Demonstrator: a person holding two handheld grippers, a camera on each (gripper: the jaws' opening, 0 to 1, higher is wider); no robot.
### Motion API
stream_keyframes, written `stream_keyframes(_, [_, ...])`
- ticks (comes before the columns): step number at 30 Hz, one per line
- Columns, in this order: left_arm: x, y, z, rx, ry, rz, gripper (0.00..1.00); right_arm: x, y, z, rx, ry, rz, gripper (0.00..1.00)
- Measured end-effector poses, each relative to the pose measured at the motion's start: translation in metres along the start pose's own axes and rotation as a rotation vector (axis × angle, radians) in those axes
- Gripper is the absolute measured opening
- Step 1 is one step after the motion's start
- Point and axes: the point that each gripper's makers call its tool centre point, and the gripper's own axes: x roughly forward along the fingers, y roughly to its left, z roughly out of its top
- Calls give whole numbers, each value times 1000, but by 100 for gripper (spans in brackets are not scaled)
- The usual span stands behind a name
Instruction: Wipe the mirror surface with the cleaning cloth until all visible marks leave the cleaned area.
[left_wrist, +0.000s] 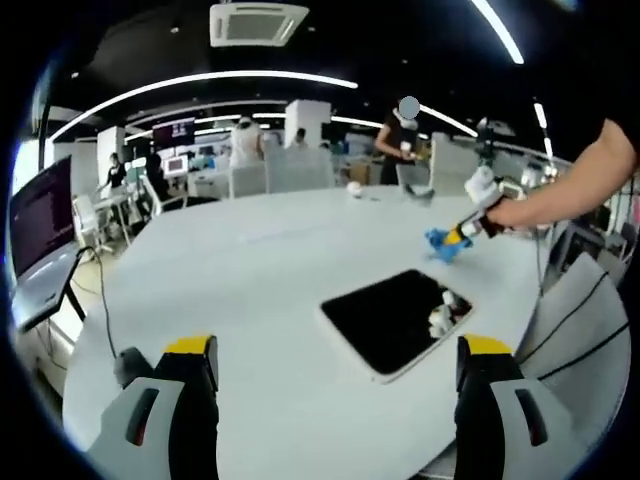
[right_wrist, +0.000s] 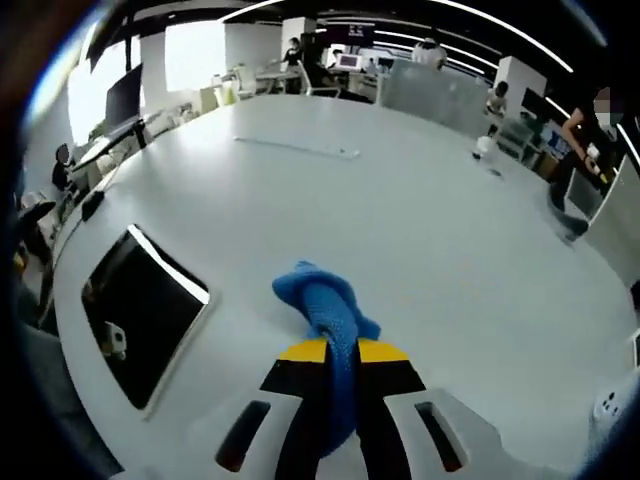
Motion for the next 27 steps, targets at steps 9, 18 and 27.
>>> stream_keyframes(9, [1,13,2,16,17,-32,100,-12,-3,7,45,30,-17,4])
stream_keyframes(18, [8,11,7,17,14,-50,100,-29,-11,24,39,68,-20,3])
stream_keyframes(27, [7,13,0,-4,21,-28,100,-36,-14,37,31,72,-16,3])
